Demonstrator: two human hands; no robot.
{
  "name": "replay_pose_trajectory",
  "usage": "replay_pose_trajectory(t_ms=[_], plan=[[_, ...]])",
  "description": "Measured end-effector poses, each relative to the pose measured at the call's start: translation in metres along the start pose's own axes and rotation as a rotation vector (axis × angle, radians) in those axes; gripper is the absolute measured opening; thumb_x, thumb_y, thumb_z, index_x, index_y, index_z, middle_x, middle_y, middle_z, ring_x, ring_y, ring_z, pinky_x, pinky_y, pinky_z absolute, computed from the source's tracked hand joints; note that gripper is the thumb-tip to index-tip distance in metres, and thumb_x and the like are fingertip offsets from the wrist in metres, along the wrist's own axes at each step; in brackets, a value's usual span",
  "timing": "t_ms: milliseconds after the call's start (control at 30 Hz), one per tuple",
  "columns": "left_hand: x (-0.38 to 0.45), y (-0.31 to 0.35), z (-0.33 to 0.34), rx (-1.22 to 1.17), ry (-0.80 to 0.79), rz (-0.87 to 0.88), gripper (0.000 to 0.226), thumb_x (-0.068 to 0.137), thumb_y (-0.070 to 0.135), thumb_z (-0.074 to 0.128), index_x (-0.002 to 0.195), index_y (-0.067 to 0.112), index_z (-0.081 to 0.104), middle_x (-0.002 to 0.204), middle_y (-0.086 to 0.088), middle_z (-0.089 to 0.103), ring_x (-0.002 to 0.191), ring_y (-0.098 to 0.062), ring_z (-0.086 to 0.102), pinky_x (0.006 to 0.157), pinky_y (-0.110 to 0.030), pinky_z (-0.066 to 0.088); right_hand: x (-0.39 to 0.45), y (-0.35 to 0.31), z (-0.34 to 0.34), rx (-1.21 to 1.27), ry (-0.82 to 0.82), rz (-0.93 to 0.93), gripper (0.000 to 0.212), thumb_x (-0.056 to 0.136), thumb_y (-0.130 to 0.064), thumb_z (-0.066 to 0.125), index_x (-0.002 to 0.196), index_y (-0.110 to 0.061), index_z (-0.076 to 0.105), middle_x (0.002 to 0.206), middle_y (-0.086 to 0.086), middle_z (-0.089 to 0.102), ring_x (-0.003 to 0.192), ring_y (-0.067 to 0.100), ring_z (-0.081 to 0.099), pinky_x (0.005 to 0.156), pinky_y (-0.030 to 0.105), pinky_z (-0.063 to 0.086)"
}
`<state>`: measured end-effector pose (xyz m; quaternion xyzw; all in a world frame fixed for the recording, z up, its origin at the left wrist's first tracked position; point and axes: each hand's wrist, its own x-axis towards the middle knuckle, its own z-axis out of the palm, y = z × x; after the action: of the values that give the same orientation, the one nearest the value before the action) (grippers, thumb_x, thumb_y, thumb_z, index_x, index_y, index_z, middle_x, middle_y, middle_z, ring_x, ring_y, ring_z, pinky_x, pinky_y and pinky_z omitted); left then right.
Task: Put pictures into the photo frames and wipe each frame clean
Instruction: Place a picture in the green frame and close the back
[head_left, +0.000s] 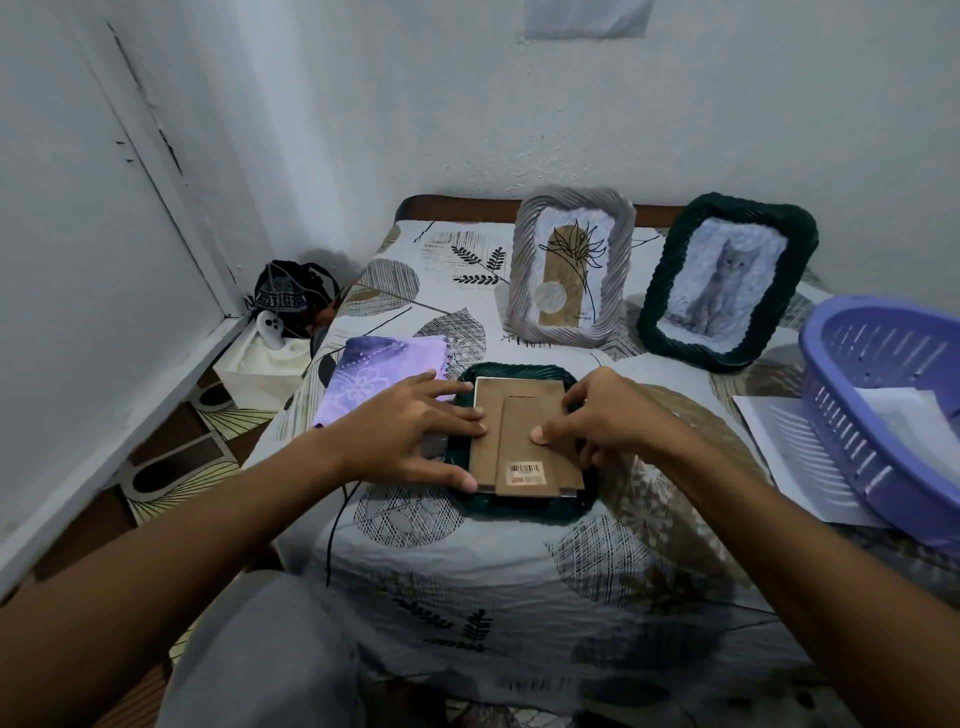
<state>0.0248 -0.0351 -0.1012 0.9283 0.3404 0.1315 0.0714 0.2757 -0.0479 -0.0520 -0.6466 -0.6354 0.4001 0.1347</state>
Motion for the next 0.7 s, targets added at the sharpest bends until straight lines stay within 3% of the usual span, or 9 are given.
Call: replay_pose_trajectory(t_ms=[200, 333, 700], plan=[[-0.0003, -0.0037, 0.0054, 0.041, 0.028, 0.039, 0.075, 0.074, 0.077, 0.05, 0.121, 0.021, 0.066, 0.13, 0.004, 0.06, 0.138, -0.017, 0.036, 0.111, -0.048, 0.027, 0.0042, -0.0007, 0.0038, -0.107, 0.031, 0.002, 0.042, 0.066, -0.032, 0.087, 0.084, -0.004, 0.062, 0.074, 0.01, 0.069, 0.057, 0.026, 0.07, 0.056, 0.036, 0.057], [0.0001, -0.0058, 0.0063, 0.024, 0.029, 0.02, 0.07, 0.079, 0.075, 0.045, 0.119, 0.022, 0.067, 0.13, 0.005, 0.06, 0.139, -0.014, 0.03, 0.111, -0.049, 0.027, 0.0056, -0.0008, 0.005, -0.135, 0.037, -0.001, 0.043, 0.065, -0.032, 0.088, 0.087, -0.004, 0.064, 0.073, 0.008, 0.07, 0.054, 0.023, 0.07, 0.057, 0.038, 0.059], [-0.0003, -0.0096, 0.0075, -0.028, 0.036, -0.014, 0.059, 0.087, 0.068, 0.044, 0.117, 0.024, 0.068, 0.132, 0.003, 0.059, 0.14, -0.019, 0.035, 0.107, -0.054, 0.037, 0.0072, -0.0021, 0.0068, -0.135, 0.04, -0.007, 0.044, 0.065, -0.03, 0.088, 0.089, -0.003, 0.064, 0.076, 0.009, 0.07, 0.056, 0.024, 0.07, 0.059, 0.04, 0.061]])
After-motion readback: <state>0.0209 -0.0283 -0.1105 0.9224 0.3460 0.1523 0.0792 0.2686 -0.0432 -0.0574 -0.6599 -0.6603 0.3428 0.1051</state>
